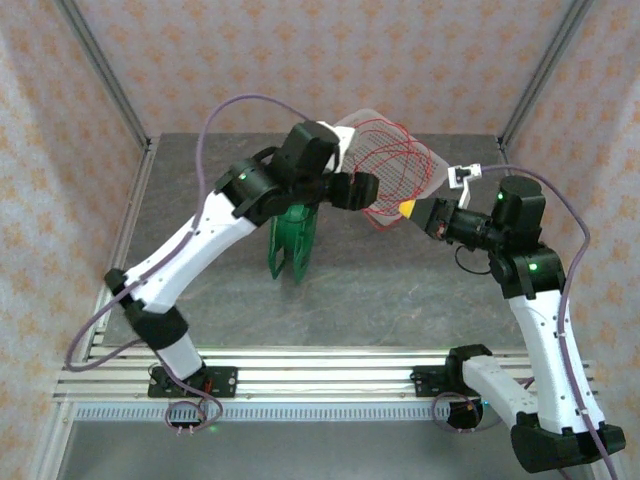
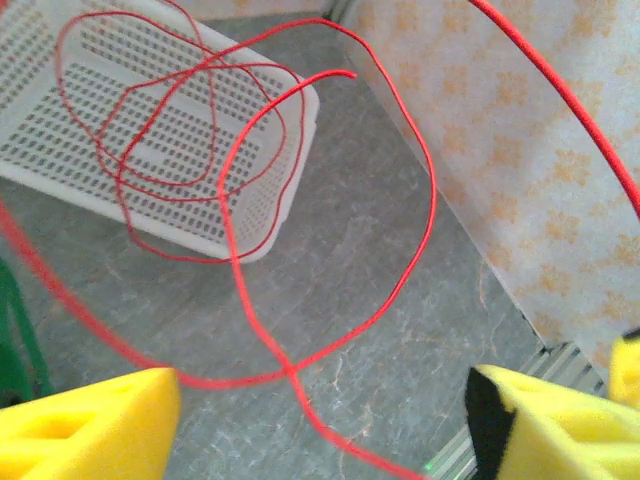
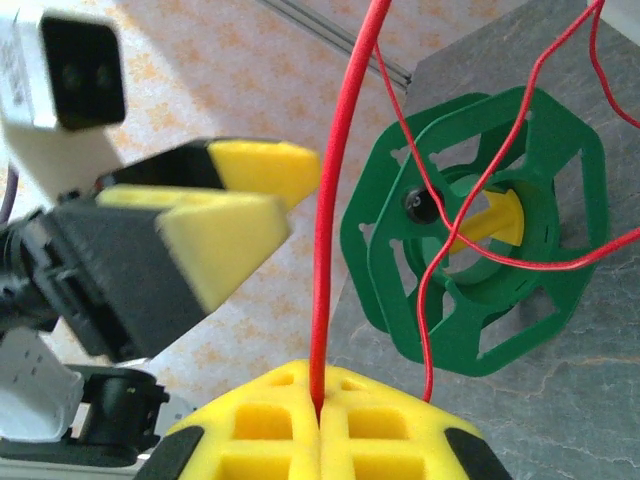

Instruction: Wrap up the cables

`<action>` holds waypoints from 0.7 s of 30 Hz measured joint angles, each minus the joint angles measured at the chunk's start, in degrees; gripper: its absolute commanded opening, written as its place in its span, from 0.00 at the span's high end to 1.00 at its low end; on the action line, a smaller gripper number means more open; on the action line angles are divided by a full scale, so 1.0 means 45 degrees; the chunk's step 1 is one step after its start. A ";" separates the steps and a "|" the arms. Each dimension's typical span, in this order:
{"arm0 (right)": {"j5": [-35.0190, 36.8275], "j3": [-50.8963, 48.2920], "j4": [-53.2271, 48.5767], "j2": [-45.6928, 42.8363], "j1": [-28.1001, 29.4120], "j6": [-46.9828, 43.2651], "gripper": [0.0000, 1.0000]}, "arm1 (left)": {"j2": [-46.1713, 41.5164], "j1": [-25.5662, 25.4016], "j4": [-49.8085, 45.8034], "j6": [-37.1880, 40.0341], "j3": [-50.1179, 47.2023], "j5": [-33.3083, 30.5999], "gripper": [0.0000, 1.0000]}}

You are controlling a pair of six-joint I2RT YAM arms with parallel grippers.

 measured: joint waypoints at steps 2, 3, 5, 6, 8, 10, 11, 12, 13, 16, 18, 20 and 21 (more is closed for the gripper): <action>-0.0073 0.0000 0.0000 -0.0102 0.0000 -0.0005 1.00 | 0.0918 0.0223 -0.0413 0.0155 0.1044 0.0408 0.28; -0.0078 0.0000 0.0000 -0.0146 0.0000 -0.0005 1.00 | 0.1345 0.0384 -0.0622 0.0214 0.1491 0.0612 0.26; -0.0078 0.0000 0.0000 -0.0257 0.0000 -0.0015 1.00 | 0.1991 0.0733 -0.0918 0.0301 0.2055 0.1015 0.23; -0.0078 0.0005 0.0000 -0.0311 0.0000 -0.0049 1.00 | 0.2263 0.0899 -0.1035 0.0330 0.2210 0.1253 0.22; -0.0083 0.0019 0.0000 -0.0418 0.0000 -0.0097 1.00 | 0.2730 0.1214 -0.1151 0.0321 0.2482 0.1836 0.21; -0.0083 0.0092 -0.0010 -0.0495 0.0000 -0.0141 1.00 | 0.3109 0.1443 -0.1161 0.0301 0.2652 0.2375 0.24; -0.0078 0.0141 -0.0010 -0.0525 0.0000 -0.0155 1.00 | 0.3274 0.1501 -0.1166 0.0291 0.2696 0.2647 0.25; -0.0078 0.0185 -0.0010 -0.0554 0.0000 -0.0194 1.00 | 0.3381 0.1530 -0.1180 0.0277 0.2705 0.2880 0.26; -0.0078 0.0219 -0.0010 -0.0583 0.0000 -0.0204 1.00 | 0.3473 0.1530 -0.1190 0.0282 0.2705 0.3075 0.27; -0.0068 0.0316 -0.0024 -0.0651 0.0000 -0.0243 1.00 | 0.3667 0.1525 -0.1190 0.0282 0.2710 0.3716 0.27; -0.0068 0.0403 -0.0019 -0.0661 0.0000 -0.0243 1.00 | 0.3774 0.1520 -0.1185 0.0243 0.2710 0.4114 0.28; -0.0034 0.0442 -0.0015 -0.0685 0.0000 -0.0238 1.00 | 0.3886 0.1520 -0.1132 0.0112 0.2710 0.4527 0.30; -0.0024 0.0452 -0.0015 -0.0690 0.0000 -0.0238 1.00 | 0.3934 0.1520 -0.1069 0.0029 0.2710 0.4750 0.31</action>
